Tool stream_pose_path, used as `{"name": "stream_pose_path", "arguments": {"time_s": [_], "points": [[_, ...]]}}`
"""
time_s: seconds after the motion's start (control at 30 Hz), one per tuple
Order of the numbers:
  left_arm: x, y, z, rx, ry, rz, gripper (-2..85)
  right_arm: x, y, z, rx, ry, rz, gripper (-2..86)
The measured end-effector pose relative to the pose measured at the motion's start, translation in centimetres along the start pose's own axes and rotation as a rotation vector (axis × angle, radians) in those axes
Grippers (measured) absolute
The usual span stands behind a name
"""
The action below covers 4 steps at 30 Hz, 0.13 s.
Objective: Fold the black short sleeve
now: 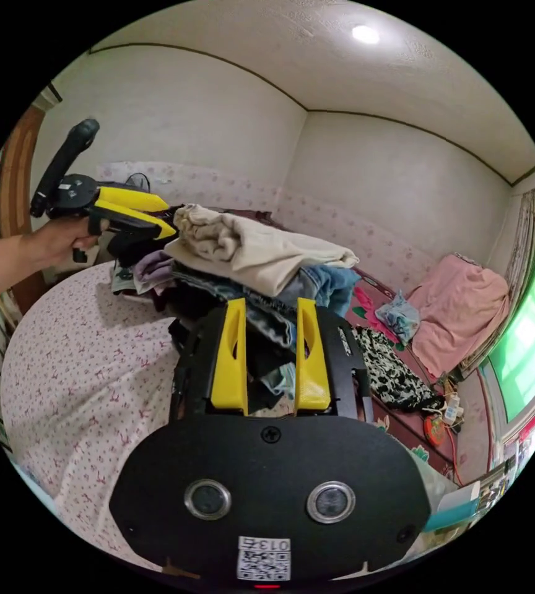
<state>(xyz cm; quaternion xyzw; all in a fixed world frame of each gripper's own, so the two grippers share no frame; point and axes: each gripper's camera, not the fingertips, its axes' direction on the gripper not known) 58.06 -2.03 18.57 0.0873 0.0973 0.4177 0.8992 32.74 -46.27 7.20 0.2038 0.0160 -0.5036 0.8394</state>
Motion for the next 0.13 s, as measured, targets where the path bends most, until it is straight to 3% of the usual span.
{"name": "stream_pose_path", "arguments": {"time_s": [0.13], "points": [[3.1, -1.9, 2.1, -0.009, -0.068, 0.160, 14.7, -3.0, -3.0, 1.4, -0.052, 0.050, -0.061, 9.3]]}}
